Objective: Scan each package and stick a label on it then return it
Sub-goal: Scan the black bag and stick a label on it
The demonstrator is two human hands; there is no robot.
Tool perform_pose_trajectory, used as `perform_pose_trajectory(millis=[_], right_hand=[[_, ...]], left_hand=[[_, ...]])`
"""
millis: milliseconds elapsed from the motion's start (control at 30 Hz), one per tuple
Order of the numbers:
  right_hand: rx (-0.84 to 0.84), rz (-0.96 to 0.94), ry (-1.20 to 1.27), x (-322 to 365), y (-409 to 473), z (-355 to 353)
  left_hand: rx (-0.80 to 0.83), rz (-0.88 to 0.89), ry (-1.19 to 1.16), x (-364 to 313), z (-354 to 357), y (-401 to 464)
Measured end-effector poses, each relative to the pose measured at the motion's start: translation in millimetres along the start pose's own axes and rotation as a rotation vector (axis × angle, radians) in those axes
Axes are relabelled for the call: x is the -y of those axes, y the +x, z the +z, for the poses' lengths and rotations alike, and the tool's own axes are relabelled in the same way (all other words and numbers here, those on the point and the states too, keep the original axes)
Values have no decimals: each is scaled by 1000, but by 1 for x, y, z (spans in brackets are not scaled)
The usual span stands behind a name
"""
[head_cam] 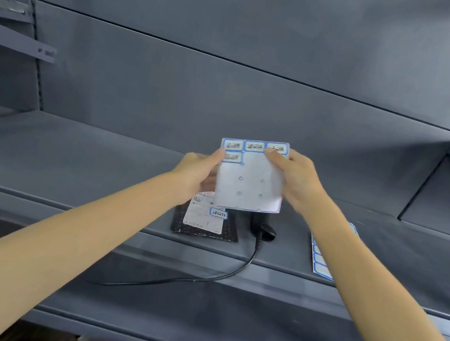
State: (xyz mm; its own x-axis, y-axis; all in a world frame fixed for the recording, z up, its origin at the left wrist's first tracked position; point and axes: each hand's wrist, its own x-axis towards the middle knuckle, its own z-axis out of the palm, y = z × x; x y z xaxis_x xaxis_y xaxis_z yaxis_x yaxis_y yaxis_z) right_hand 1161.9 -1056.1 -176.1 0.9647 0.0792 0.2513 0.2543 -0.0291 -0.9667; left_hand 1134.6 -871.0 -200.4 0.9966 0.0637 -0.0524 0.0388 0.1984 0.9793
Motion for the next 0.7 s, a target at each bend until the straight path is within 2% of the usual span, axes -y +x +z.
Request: perform_pose_trajectory(millis=[67,133,300,433,567,700], right_hand=[[-49,30,-18,0,2,-34],[-93,97,-77,-5,2,-76],[-281,239,-509,-33,-14,-165],[-338,310,-826,-60,-22,-201],[-395,456,-1047,-81,-24,-203],[-440,407,-1286,-90,-23,-188]], left_hand=[[-169,-39,240,8,-6,7],[-260,-73,435,18,-16,11],[-222,-145,784,30,-21,17],[-198,-217,1001,35,-15,19],[-255,-249,984,38,-15,21],[-304,-203,644,41,-23,23]])
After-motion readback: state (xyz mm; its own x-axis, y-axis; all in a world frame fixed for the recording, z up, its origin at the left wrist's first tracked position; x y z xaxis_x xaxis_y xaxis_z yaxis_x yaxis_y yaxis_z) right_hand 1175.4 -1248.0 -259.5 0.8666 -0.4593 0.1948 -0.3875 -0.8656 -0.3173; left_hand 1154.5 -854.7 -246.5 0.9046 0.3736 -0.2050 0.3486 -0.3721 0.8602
